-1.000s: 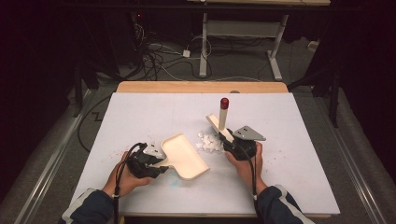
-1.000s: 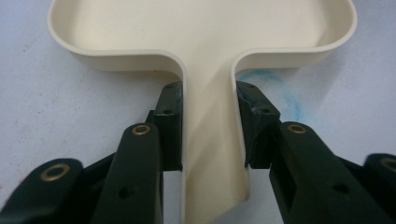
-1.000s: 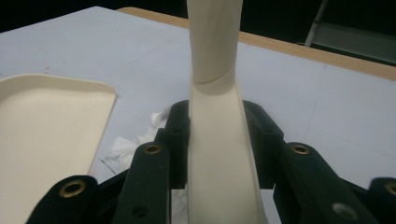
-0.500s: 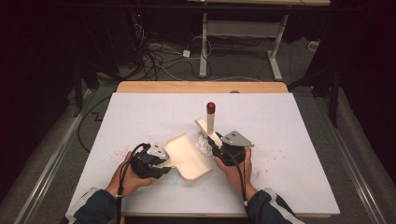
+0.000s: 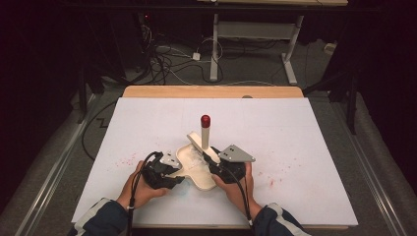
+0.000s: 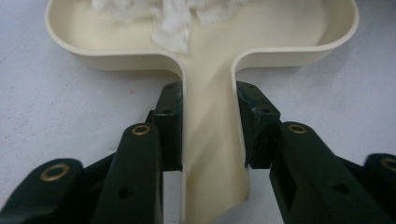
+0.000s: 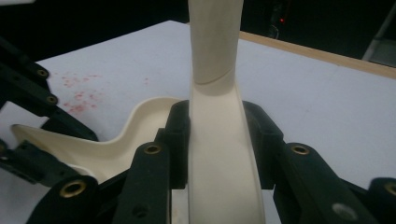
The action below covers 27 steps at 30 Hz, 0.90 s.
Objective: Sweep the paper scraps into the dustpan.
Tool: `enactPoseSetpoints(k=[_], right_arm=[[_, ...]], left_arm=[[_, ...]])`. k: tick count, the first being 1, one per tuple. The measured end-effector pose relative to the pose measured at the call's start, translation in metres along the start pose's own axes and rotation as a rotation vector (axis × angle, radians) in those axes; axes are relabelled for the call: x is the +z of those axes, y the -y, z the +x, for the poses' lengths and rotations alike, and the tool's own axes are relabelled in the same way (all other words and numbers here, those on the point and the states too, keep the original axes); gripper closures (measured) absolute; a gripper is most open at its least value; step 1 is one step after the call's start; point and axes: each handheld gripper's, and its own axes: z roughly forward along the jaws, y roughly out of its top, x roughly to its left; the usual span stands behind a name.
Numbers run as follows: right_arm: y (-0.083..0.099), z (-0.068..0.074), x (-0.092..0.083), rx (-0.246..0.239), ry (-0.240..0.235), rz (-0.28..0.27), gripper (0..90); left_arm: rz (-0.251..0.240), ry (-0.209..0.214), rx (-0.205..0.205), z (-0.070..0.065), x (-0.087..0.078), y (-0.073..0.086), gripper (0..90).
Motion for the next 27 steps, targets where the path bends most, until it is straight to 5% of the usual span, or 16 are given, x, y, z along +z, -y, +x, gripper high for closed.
enactPoseSetpoints(k=[9, 27], right_arm=[[-0.005, 0.019, -0.005, -0.053, -0.049, -0.003, 68.0], [-0.021, -0.009, -0.022, 0.029, -0.033, -0.076, 68.1]], left_arm=[[0.003, -0.002, 0.002, -0.001, 0.000, 0.000, 63.7], [0.007, -0.001, 0.004, 0.000, 0.001, 0.000, 63.7]])
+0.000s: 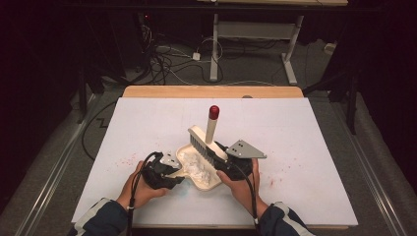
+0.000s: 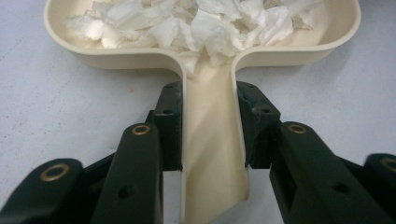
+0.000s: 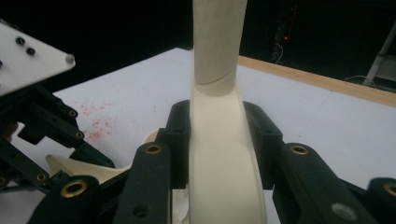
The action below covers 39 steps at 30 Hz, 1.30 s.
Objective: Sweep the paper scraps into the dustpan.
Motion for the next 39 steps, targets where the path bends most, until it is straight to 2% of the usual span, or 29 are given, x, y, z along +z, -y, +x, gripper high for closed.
enactPoseSetpoints(k=[3, 8, 16, 19, 27, 33, 39], right_arm=[[-0.004, -0.003, -0.004, 0.005, -0.008, -0.013, 68.1], [-0.007, -0.008, -0.009, 0.003, -0.012, -0.005, 68.1], [-0.010, -0.019, -0.017, 0.007, 0.012, 0.014, 68.1], [-0.011, -0.023, -0.020, -0.006, 0.015, 0.023, 68.1], [-0.011, -0.036, -0.032, -0.054, 0.001, 0.087, 68.1], [-0.008, -0.042, -0.046, -0.089, 0.003, 0.097, 68.1], [-0.010, -0.049, -0.065, -0.088, 0.002, 0.102, 68.0]], left_arm=[[0.001, 0.002, -0.003, 0.000, 0.000, 0.000, 63.7], [0.004, 0.001, 0.000, 0.000, 0.001, 0.001, 63.7], [0.009, 0.001, 0.001, 0.001, 0.002, 0.001, 63.7], [0.002, -0.001, 0.000, 0.000, 0.002, 0.001, 63.7], [-0.005, 0.000, -0.012, 0.000, 0.000, 0.001, 63.6], [-0.011, -0.006, -0.025, 0.003, -0.001, 0.002, 63.6], [-0.018, -0.020, -0.038, 0.005, -0.004, 0.004, 63.6]])
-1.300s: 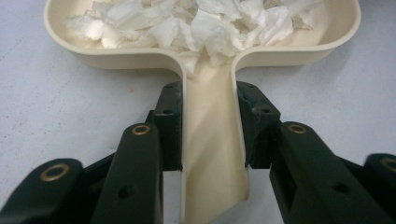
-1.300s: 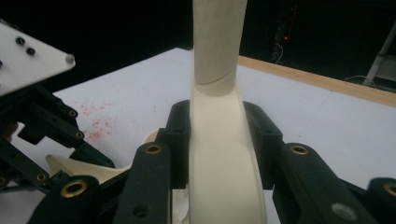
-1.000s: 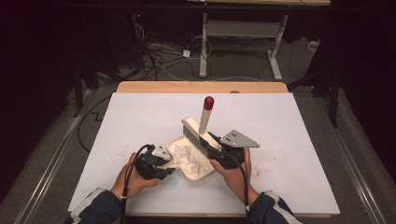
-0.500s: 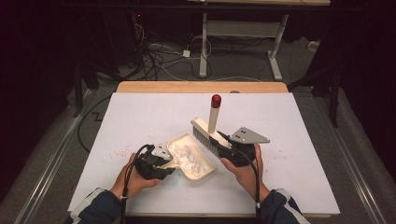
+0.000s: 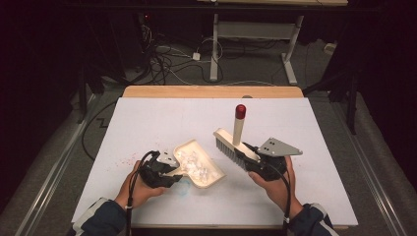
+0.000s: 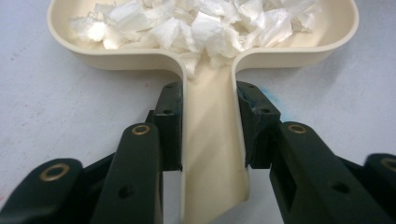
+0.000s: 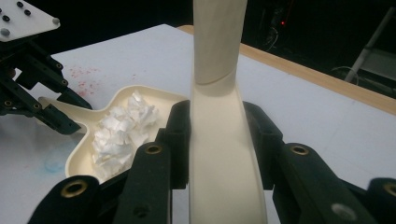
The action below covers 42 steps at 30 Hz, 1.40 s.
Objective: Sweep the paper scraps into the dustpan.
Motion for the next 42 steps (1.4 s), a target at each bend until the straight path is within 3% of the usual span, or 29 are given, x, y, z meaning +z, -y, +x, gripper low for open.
enactPoseSetpoints(k=[12, 27, 33, 42], right_arm=[[0.009, -0.016, -0.034, 0.001, 0.024, 0.020, 68.0], [0.021, -0.037, -0.073, 0.017, 0.020, 0.064, 68.0], [0.023, -0.040, -0.082, -0.006, -0.005, 0.100, 68.0], [0.029, -0.042, -0.084, 0.005, -0.058, 0.163, 68.0]], left_arm=[[-0.012, -0.019, -0.039, 0.008, -0.008, 0.008, 63.6], [-0.026, -0.050, -0.094, 0.023, -0.019, 0.020, 63.7], [-0.030, -0.074, -0.117, 0.029, -0.023, 0.025, 63.6], [-0.039, -0.093, -0.145, 0.035, -0.027, 0.030, 63.6]])
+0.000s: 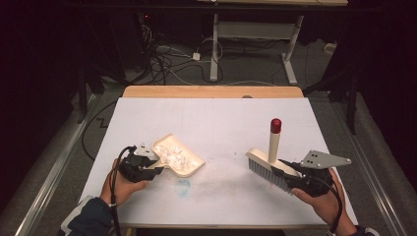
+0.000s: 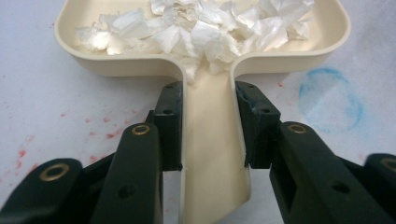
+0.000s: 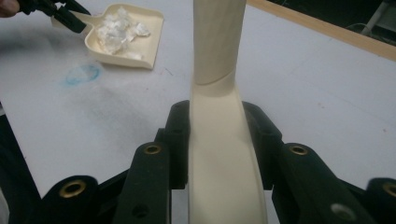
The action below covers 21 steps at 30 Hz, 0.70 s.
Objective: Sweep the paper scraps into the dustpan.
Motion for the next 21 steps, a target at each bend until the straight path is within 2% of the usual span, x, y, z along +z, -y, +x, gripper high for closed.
enactPoseSetpoints(k=[12, 21], right_arm=[[0.008, 0.000, -0.012, 0.012, -0.045, 0.046, 68.0], [0.017, -0.007, -0.024, 0.053, -0.098, 0.095, 68.0]], left_arm=[[-0.010, -0.038, -0.059, 0.011, -0.008, 0.011, 63.6], [-0.030, -0.104, -0.159, 0.021, -0.016, 0.025, 63.6]])
